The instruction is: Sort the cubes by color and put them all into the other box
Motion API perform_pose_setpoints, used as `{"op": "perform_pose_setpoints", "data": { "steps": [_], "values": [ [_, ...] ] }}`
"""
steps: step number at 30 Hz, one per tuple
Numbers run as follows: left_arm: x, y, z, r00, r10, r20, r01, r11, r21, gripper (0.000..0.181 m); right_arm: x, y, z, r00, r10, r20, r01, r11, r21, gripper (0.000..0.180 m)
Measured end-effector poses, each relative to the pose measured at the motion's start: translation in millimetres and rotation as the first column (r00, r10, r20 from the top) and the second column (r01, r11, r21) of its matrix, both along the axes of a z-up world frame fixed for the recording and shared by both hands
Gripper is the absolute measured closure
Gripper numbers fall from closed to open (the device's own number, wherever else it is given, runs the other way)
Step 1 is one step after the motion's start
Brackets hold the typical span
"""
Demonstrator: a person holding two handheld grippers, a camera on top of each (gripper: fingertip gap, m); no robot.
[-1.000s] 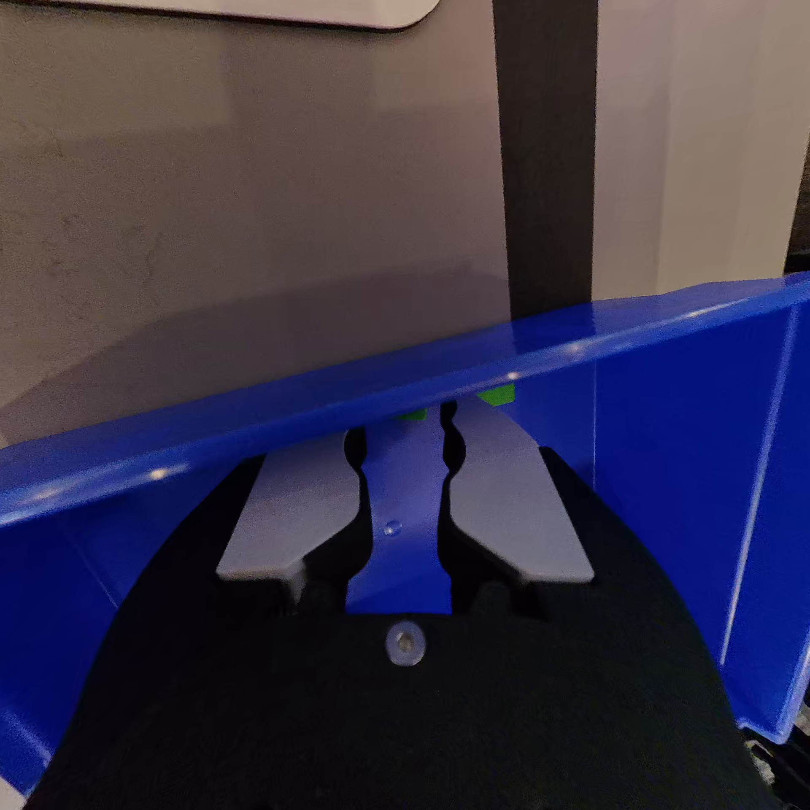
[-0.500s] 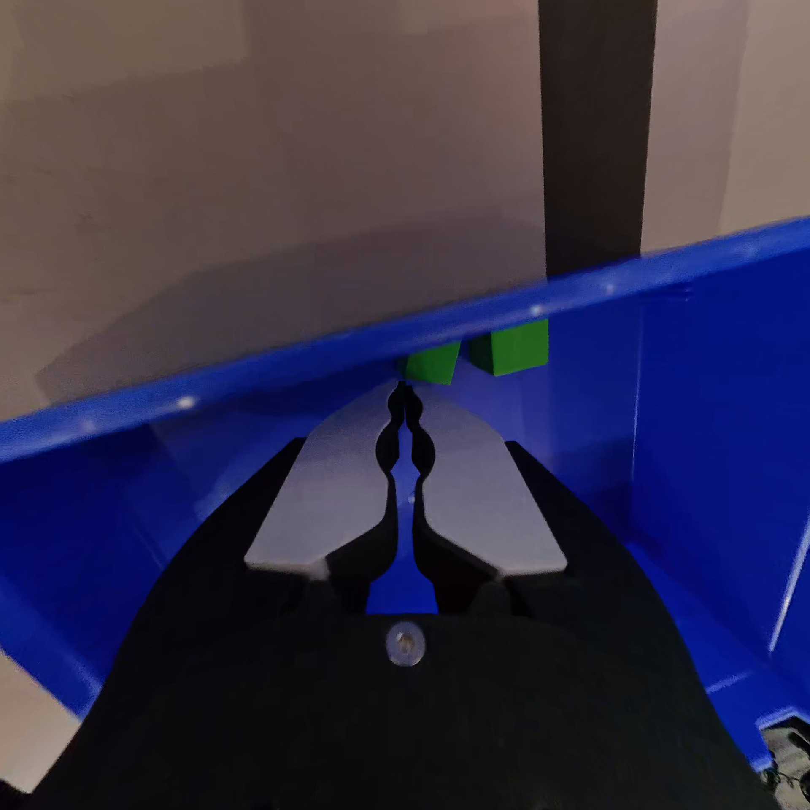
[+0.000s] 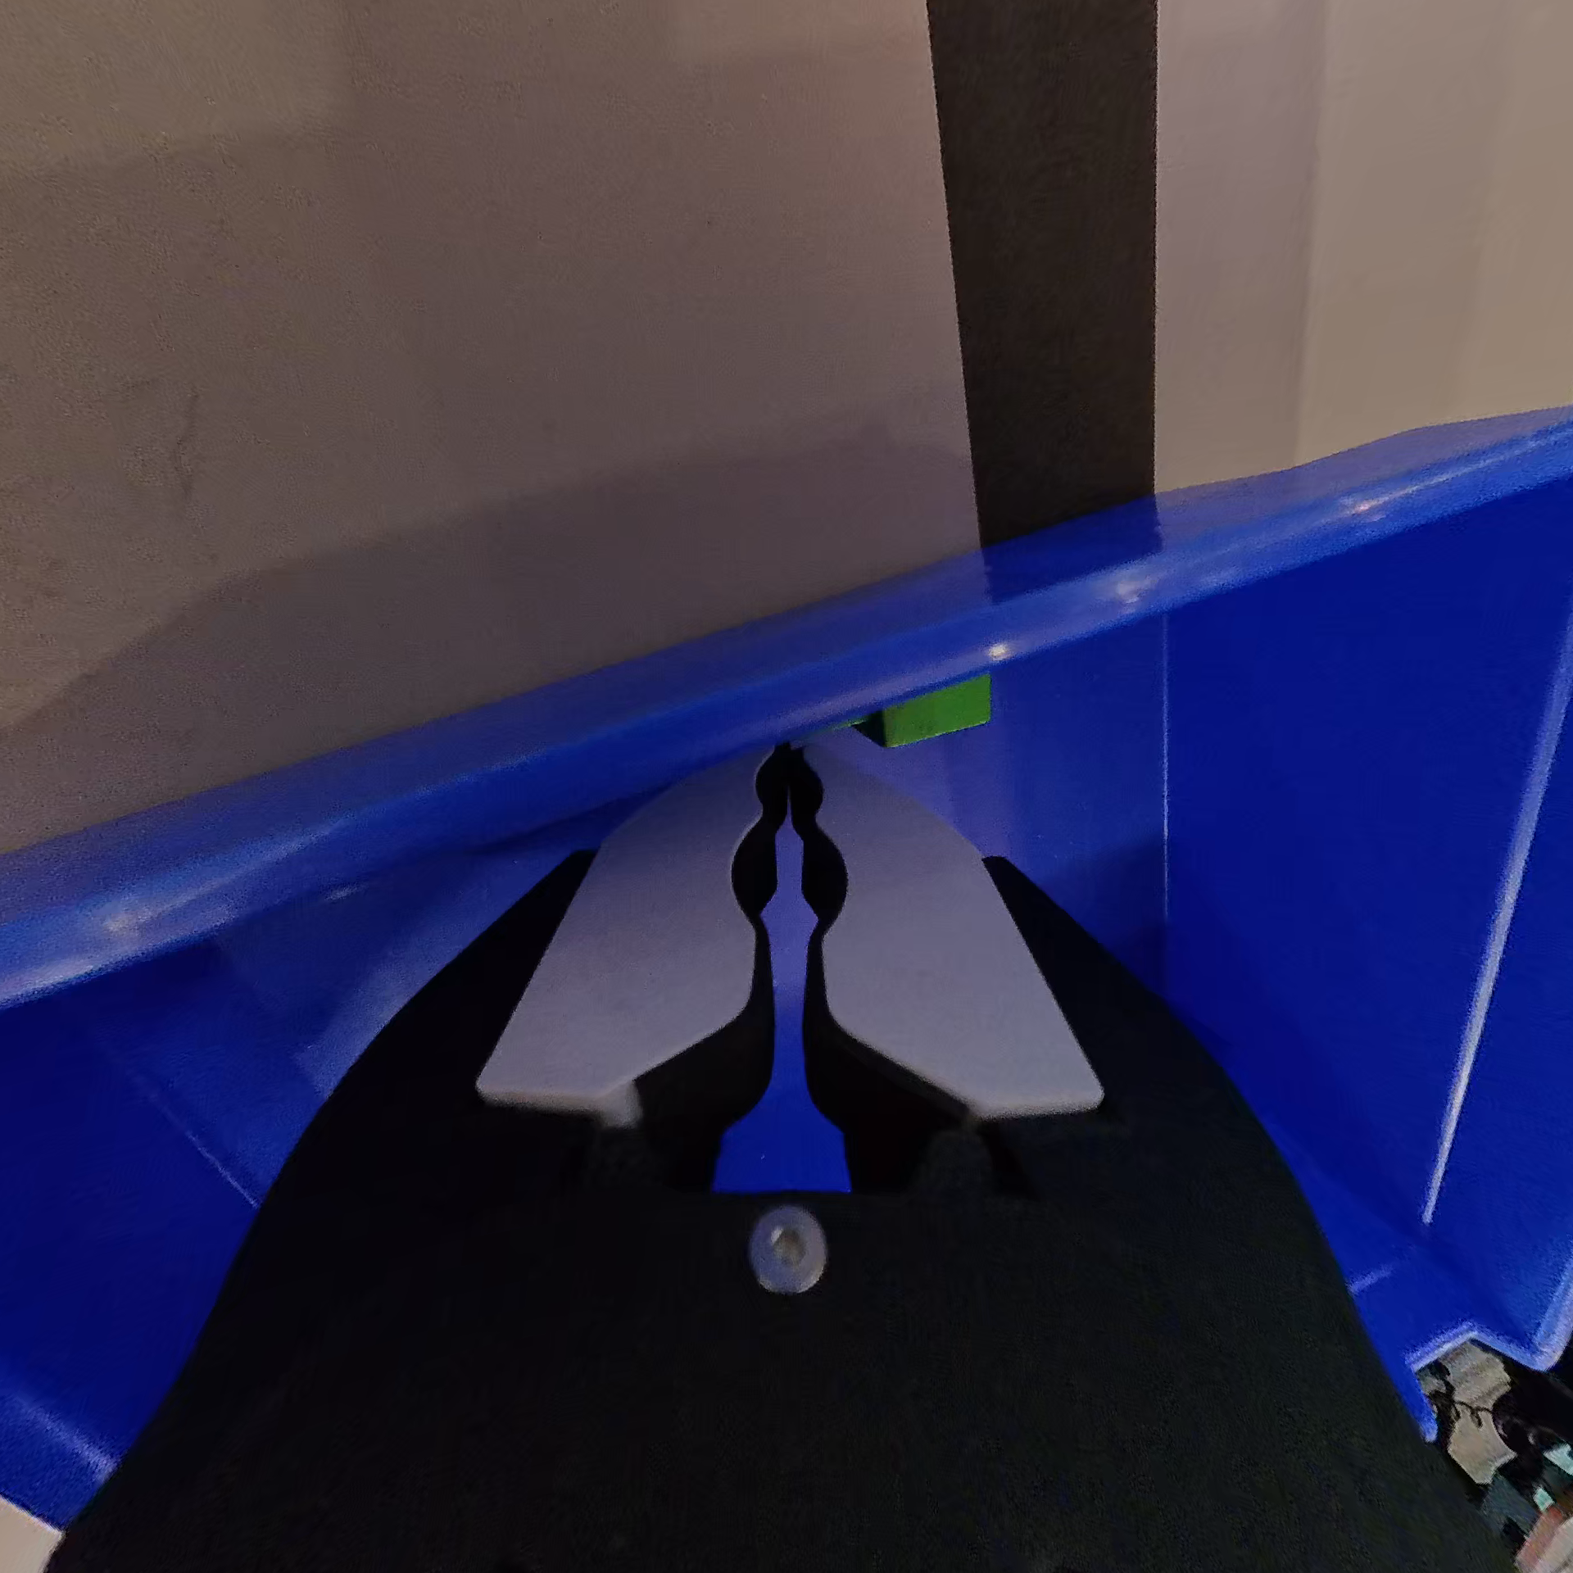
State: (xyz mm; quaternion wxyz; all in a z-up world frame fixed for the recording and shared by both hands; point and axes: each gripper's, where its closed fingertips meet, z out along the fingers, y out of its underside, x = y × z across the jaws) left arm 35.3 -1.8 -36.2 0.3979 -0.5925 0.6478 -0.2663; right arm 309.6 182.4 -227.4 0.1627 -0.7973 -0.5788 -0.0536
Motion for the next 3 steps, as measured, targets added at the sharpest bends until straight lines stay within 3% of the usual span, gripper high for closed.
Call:
{"op": "perform_pose_setpoints", "data": {
  "steps": [1,3],
  "values": [
    [0.1,-0.4,-0.3,1.0,-0.001,-0.002,0.001,1.0,0.0,0.181,0.5,0.1,-0.2,1.0,-0.001,0.003,0.001,1.0,0.0,0.18],
    [0.2,-0.2,-1.2,1.0,0.0,-0.006,0.0,1.0,0.001,0.181,1.9,1.2,0.3,1.0,-0.008,0.006,0.008,1.0,0.005,0.18]
  ]
}}
